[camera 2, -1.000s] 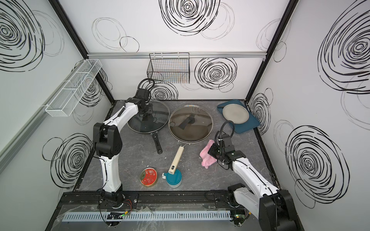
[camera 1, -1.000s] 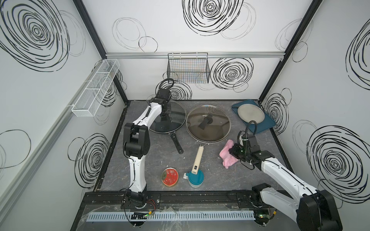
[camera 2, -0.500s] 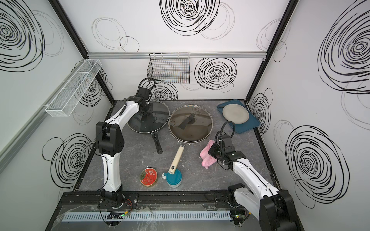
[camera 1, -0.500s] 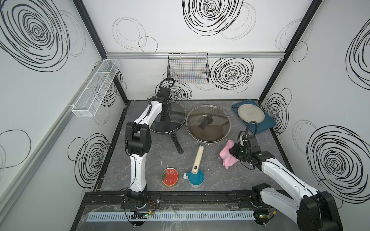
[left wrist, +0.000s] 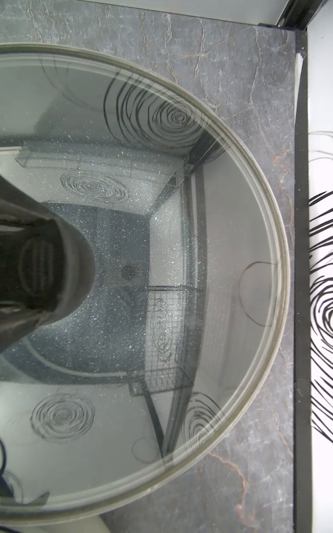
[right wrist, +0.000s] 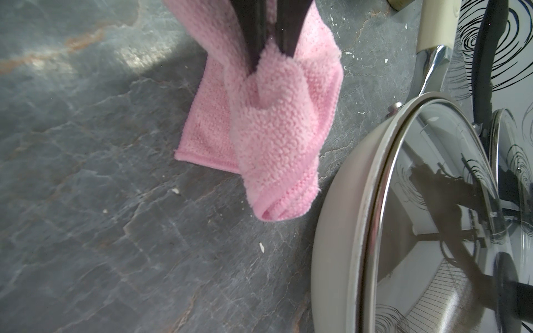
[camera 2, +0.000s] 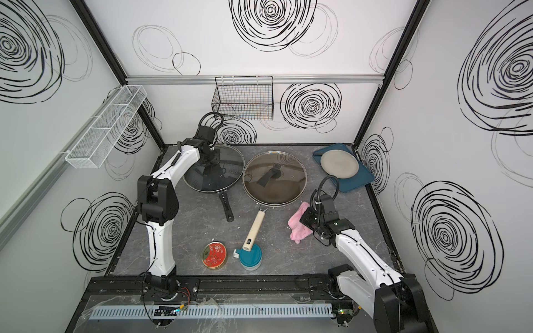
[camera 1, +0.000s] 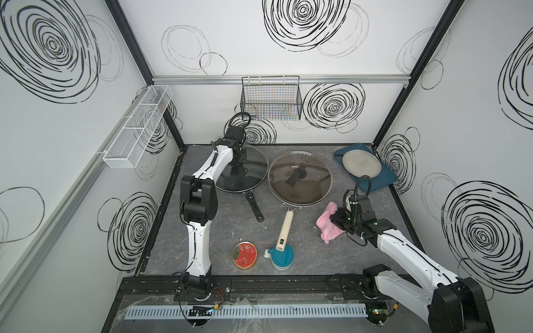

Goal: Wipe the pot lid with a cloth
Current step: Pick up the pot lid from the cooking pot.

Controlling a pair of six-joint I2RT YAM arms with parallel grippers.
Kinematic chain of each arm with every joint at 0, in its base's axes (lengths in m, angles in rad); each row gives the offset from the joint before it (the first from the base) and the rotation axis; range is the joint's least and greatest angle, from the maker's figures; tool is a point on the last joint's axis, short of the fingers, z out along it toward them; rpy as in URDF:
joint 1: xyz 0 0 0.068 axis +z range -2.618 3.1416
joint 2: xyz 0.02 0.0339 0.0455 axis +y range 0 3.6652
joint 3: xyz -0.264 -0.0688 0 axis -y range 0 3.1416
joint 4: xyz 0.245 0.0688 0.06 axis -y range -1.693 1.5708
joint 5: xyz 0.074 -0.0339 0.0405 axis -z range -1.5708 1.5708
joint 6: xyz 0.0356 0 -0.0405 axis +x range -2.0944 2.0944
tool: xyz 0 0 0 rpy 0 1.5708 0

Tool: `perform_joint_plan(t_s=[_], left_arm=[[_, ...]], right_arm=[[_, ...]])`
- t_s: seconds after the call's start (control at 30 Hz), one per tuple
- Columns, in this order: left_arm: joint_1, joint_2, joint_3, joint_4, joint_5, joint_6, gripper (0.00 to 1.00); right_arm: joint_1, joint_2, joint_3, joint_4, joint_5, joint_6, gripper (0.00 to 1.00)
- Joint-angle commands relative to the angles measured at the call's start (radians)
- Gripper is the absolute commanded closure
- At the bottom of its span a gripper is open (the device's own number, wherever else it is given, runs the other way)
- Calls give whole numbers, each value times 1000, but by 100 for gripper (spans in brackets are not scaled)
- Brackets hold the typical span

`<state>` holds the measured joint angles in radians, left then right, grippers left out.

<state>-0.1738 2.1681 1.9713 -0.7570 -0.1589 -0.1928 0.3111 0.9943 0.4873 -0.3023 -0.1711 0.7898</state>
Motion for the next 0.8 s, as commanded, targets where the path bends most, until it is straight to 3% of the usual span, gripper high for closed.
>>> perform_joint_plan(t_s=[0.0, 0.17, 0.43, 0.77], left_arm=[[17, 24, 12, -84, 9, 21, 58], [16, 27, 16, -97, 15, 27, 62], [17, 19, 14, -89, 4, 33, 99], [17, -125, -34, 43, 37, 14, 100]], right_arm=[[-3, -16, -15, 14, 0, 12, 100], [-4, -17, -15, 13, 1, 14, 100], [-3, -20, -15, 17, 1, 19, 100], [-3, -24, -5, 16, 7, 19, 100]])
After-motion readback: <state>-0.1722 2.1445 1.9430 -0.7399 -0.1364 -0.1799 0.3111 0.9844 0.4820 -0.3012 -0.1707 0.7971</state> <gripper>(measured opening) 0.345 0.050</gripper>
